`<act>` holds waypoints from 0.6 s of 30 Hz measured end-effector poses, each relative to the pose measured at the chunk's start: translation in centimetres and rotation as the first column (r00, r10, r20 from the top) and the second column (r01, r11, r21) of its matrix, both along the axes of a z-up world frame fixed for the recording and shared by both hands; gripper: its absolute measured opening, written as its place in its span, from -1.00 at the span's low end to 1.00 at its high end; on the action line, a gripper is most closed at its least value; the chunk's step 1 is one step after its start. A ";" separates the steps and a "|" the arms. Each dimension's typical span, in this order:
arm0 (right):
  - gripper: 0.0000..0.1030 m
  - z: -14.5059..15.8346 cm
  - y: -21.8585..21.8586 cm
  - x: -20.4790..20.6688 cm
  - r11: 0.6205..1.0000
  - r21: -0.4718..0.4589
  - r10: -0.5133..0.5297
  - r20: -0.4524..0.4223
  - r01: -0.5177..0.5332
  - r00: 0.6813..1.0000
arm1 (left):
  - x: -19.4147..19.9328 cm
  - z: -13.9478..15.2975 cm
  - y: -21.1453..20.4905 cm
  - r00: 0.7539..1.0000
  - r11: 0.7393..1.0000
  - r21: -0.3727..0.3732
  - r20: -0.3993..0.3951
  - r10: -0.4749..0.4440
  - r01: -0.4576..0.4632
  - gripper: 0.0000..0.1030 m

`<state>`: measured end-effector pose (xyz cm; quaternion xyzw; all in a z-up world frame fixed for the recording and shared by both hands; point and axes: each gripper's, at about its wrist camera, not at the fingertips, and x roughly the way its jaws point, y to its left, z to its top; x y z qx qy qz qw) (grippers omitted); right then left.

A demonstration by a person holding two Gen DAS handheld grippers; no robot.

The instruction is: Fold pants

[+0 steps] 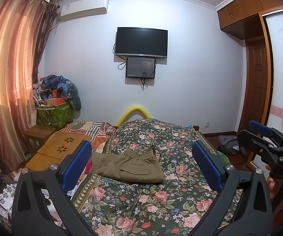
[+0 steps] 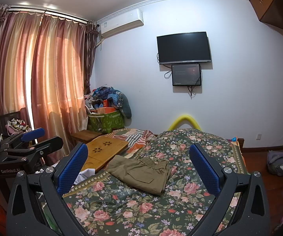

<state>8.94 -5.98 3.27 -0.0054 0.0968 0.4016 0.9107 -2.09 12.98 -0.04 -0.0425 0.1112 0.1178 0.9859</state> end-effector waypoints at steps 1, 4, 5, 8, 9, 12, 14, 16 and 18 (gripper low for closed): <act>0.99 0.0 0.1 0.1 1.000 0.000 0.000 -0.002 0.000 1.000 | 0.0 0.0 -0.1 1.000 1.000 0.001 0.000 -0.001 0.001 1.00; 0.99 0.1 0.1 0.1 1.000 -0.001 -0.001 -0.004 0.001 1.000 | -0.1 0.0 0.0 1.000 1.000 0.003 0.000 -0.008 0.008 1.00; 0.99 0.1 0.1 0.1 1.000 0.000 -0.001 -0.004 0.001 1.000 | -0.1 0.1 0.1 1.000 1.000 0.002 0.000 -0.011 0.011 1.00; 0.99 0.1 0.1 0.1 1.000 0.000 -0.001 -0.003 0.001 1.000 | -0.1 0.1 0.0 1.000 1.000 0.002 -0.001 -0.018 0.018 1.00; 0.99 0.1 0.1 0.1 1.000 0.000 -0.002 -0.002 0.002 1.000 | -0.1 0.2 0.0 1.000 1.000 0.001 -0.002 -0.019 0.019 1.00; 0.99 0.1 0.1 0.1 1.000 0.001 -0.001 -0.003 0.001 1.000 | 0.0 0.1 0.0 1.000 1.000 -0.007 -0.007 -0.030 0.030 1.00; 0.99 0.1 0.1 0.1 1.000 0.002 0.000 -0.006 0.000 1.000 | 0.0 0.1 0.1 1.000 0.999 -0.011 -0.008 -0.030 0.030 1.00; 0.99 0.1 0.1 0.2 1.000 0.002 0.001 -0.006 -0.001 1.000 | 0.0 0.1 0.1 1.000 1.000 -0.014 -0.008 -0.027 0.027 1.00; 0.99 0.1 0.1 0.2 1.000 0.002 0.001 -0.006 -0.001 1.000 | 0.0 0.1 0.2 1.000 1.000 -0.017 -0.009 -0.024 0.024 1.00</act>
